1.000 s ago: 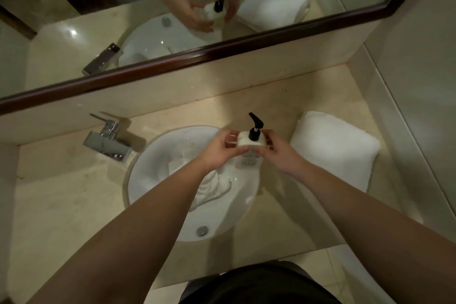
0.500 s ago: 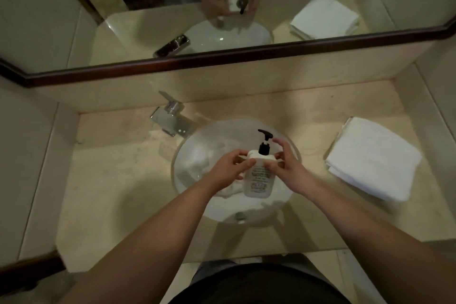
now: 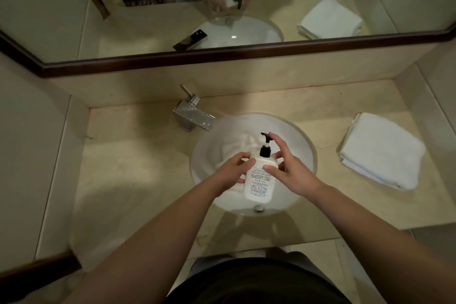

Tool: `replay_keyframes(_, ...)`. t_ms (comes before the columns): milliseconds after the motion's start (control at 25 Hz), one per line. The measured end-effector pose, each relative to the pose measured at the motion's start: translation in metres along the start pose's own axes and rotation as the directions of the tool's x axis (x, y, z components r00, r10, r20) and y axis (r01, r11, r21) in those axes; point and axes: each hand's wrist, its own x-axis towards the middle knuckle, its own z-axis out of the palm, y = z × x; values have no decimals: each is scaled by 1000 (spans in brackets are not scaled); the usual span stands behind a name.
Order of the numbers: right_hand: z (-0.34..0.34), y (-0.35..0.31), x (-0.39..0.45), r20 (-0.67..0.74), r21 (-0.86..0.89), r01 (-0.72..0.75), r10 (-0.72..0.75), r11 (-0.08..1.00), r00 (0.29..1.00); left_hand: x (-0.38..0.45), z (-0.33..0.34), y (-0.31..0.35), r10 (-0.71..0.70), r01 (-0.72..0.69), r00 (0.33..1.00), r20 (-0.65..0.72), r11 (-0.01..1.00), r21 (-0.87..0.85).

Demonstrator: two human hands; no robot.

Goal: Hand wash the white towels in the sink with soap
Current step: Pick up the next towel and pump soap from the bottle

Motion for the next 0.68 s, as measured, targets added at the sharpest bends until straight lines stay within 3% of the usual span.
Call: replay_keyframes(680,10,-24,15,-49,38,32,-30,999,998,-8,-15,6,-4,1,1000,-31,995,-104)
